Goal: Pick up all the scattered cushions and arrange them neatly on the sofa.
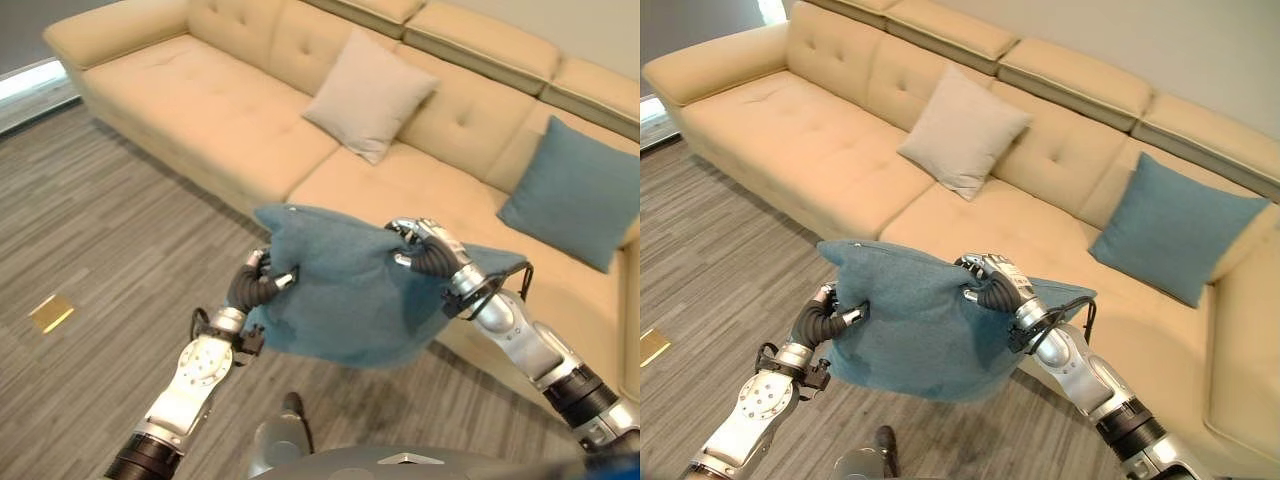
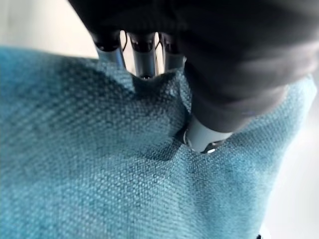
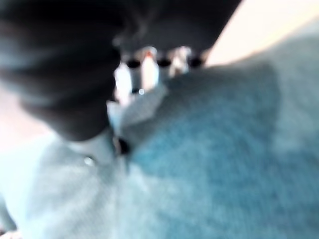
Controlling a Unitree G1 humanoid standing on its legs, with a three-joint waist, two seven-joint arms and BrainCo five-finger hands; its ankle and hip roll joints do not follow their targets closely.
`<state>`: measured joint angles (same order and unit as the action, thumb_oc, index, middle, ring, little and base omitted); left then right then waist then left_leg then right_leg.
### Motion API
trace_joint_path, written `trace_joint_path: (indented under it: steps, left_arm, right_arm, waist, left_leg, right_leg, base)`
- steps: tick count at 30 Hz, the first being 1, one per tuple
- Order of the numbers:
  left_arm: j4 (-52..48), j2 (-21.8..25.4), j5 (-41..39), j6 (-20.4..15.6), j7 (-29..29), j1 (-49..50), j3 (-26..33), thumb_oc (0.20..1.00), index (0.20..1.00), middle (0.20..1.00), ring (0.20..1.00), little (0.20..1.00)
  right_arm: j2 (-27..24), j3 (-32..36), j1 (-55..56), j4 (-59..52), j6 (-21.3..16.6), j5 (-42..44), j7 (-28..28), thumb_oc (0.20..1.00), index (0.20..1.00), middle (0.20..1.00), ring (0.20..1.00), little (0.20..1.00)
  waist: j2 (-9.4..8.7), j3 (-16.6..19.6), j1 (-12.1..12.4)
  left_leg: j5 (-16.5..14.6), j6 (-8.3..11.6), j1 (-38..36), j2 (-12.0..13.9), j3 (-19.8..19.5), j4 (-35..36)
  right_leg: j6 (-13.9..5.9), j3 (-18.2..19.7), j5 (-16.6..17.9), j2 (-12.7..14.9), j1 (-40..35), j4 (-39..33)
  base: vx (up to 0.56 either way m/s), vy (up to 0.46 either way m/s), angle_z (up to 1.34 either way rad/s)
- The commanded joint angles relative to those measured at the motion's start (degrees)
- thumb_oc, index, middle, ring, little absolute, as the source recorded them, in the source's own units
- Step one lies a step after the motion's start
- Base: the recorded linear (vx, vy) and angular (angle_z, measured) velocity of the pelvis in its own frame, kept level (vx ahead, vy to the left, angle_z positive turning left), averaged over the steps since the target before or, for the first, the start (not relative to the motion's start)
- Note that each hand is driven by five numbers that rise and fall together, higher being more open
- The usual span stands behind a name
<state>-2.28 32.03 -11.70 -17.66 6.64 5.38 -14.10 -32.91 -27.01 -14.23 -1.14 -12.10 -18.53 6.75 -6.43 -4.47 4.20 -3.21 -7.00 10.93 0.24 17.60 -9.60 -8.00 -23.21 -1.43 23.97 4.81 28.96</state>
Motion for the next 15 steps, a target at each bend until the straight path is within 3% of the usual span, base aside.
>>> trace_joint_path:
  steps: [1,2,4,6,8,10,12,13,15]
  left_arm:
    - [-4.8,-0.8,3.21,-3.48,1.41,-4.87,-1.14,0.2,0.2,0.2,0.2,0.2]
    - [-4.77,-0.84,3.23,-3.49,1.43,-4.94,-1.14,0.2,0.2,0.2,0.2,0.2]
    - [-4.17,-1.11,4.14,-3.51,1.62,-5.97,-1.82,0.2,0.2,0.2,0.2,0.2]
    - [-3.31,-1.46,4.3,-3.34,1.82,-6.63,-1.87,0.2,0.2,0.2,0.2,0.2]
    - [-3.19,-1.6,4.57,-3.56,1.64,-6.61,-1.51,0.2,0.2,0.2,0.2,0.2]
    - [-3.39,-2.68,5.33,-3.31,1.12,-6.05,-1.81,0.2,0.2,0.2,0.2,0.2]
    - [-3.86,-3.15,5.25,-3.25,0.74,-5.16,-1.44,0.2,0.2,0.2,0.2,0.2]
    - [-4.39,-3.21,5.08,-2.97,0.14,-4.17,-1.34,0.2,0.2,0.2,0.2,0.2]
    - [-5.02,-3.03,4.69,-2.53,-0.58,-3.61,-0.95,0.2,0.2,0.2,0.2,0.2]
  right_arm:
    - [0.96,4.5,-6.62,-3.38,-3.84,1.56,1.78,0.2,0.2,0.2,0.2,0.2]
    - [0.91,4.52,-6.67,-3.39,-3.83,1.59,1.75,0.2,0.2,0.2,0.2,0.2]
    - [-0.07,4.93,-6.85,-3.5,-4.06,3.19,1.57,0.2,0.2,0.2,0.2,0.2]
    - [-1.15,5.41,-6.5,-3.66,-3.79,3.72,1.3,0.2,0.2,0.2,0.2,0.2]
    - [-2.8,6.42,-4.61,-3.36,-3.36,3.41,0.46,0.2,0.2,0.2,0.2,0.2]
    - [-4.08,8.77,-1.83,-4.55,-3.79,3.73,0.26,0.2,0.2,0.2,0.2,0.2]
    - [-5.05,10.2,-0.17,-4.99,-3.86,3.84,0.0,0.2,0.2,0.2,0.2,0.2]
    - [-5.51,11.29,1.54,-5.12,-3.95,4.15,-0.19,0.2,0.2,0.2,0.2,0.2]
    - [-6.4,12.77,3.03,-5.06,-3.67,4.47,-0.21,0.2,0.2,0.2,0.2,0.2]
  waist:
    - [0.59,-0.09,-2.59]
    - [0.67,0.03,-2.59]
    - [0.25,-0.31,-3.75]
    - [0.16,-0.59,-4.67]
    - [0.09,-0.96,-5.5]
    - [-0.7,0.05,-6.04]
    - [-0.43,0.93,-6.33]
    - [-0.1,1.31,-6.85]
    - [-0.82,0.98,-7.21]
  left_leg:
    - [-4.45,5.15,-5.59,0.66,-6.85,4.95]
    - [-4.15,5.19,-5.38,0.76,-6.83,5.08]
    - [-4.34,5.31,-6.73,-1.49,-10.73,6.0]
    - [-3.97,5.78,-8.45,-2.56,-13.94,7.44]
    - [-4.54,6.57,-10.98,-3.88,-18.38,7.98]
    - [-7.27,6.71,-12.13,-5.91,-21.27,5.39]
    - [-7.89,8.18,-12.26,-6.06,-21.25,1.86]
    - [-7.86,9.82,-11.67,-5.08,-20.33,-1.76]
    - [-4.27,12.83,-6.52,-2.74,-17.46,-13.71]
  right_leg:
    - [1.78,10.36,-6.92,-17.63,5.18,-7.41]
    - [1.89,10.31,-6.61,-17.76,5.34,-7.66]
    - [2.22,14.49,-5.93,-21.27,8.2,-12.64]
    - [1.95,15.49,-3.5,-22.99,10.49,-17.81]
    - [0.87,15.27,-0.97,-23.27,12.48,-20.59]
    - [2.17,16.67,-0.35,-23.0,8.72,-22.99]
    - [2.68,16.7,-0.45,-23.09,7.33,-22.83]
    - [3.23,15.69,-1.0,-23.18,5.53,-23.16]
    - [4.33,15.05,-1.67,-22.49,3.2,-23.61]
  base:
    - [0.2,0.15,0.81]
    - [0.22,0.115,1.16]
    - [0.25,0.055,1.27]
    - [0.35,0.039,1.33]
    - [0.46,0.014,1.2]
    - [0.4,-0.032,1.76]
    - [0.33,-0.058,1.42]
    - [0.31,-0.075,0.72]
    - [0.23,-0.087,0.61]
